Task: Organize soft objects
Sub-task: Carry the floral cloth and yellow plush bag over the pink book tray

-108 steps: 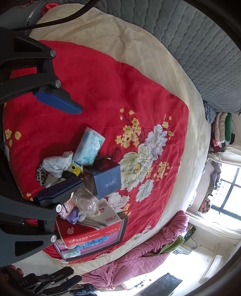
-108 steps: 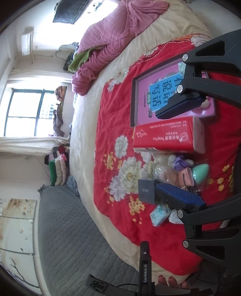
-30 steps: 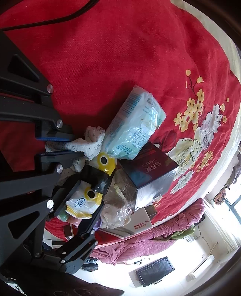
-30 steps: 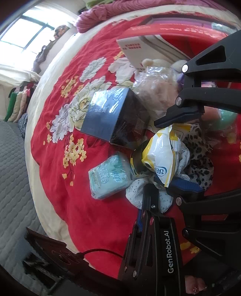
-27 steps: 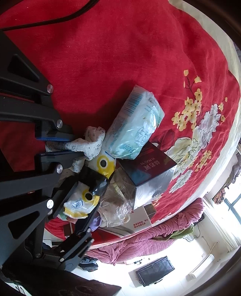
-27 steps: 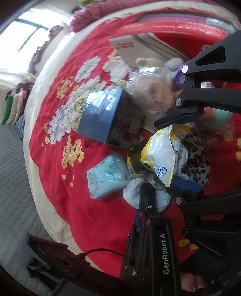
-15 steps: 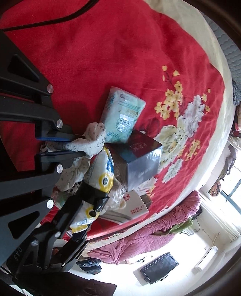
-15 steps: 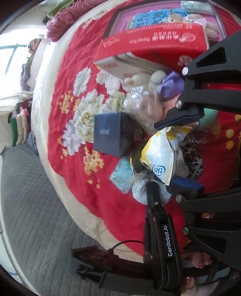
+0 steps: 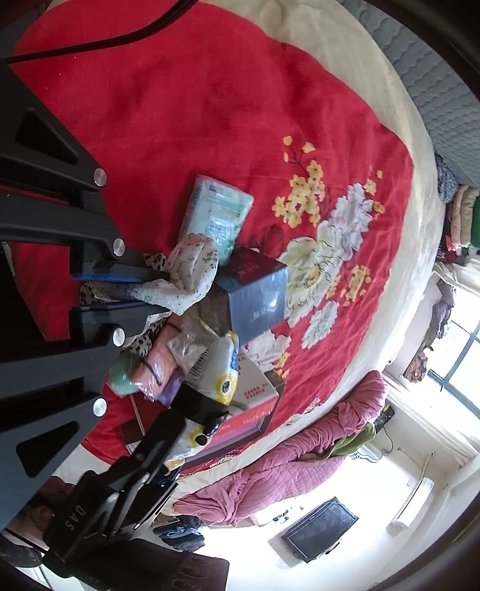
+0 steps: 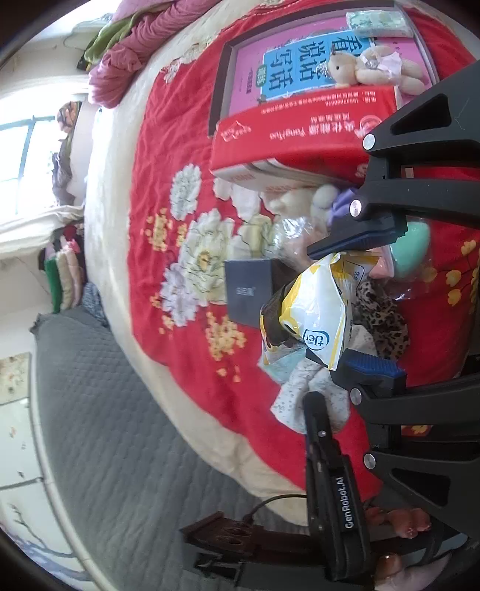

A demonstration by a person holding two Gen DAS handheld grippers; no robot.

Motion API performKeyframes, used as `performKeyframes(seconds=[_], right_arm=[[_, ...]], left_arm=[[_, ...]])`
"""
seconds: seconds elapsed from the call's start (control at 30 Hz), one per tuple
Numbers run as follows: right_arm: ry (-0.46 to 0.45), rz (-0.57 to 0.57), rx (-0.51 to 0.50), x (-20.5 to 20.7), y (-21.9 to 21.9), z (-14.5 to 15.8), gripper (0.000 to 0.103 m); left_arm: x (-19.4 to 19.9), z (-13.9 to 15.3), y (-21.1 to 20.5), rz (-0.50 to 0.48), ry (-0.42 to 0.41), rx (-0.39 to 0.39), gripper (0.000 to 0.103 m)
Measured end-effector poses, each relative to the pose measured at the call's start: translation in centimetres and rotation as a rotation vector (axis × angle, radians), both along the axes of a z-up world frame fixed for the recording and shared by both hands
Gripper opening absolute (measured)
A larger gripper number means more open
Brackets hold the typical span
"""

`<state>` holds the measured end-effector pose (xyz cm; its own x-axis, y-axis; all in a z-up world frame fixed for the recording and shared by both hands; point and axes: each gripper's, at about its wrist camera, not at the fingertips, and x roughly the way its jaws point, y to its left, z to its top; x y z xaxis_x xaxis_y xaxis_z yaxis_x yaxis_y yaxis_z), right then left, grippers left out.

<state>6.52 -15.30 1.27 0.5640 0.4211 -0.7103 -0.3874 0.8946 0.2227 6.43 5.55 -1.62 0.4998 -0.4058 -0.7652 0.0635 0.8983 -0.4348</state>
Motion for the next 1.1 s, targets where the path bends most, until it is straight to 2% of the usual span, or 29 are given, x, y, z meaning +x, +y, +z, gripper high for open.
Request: performKeyframes(seconds=[0.5, 1.1], right_arm=[[-0.072, -0.092, 0.07, -1.6, -4.6, 3.3, 0.049], [-0.177, -0.227, 0.117, -4.1, -11.1, 6.6, 0.049]], left_arm=[[-1.4, 3.9, -3.8, -0.047, -0.063, 0.106, 0.008], [-2.9, 8.3, -11.6, -0.149, -0.159, 0.226, 0.008]])
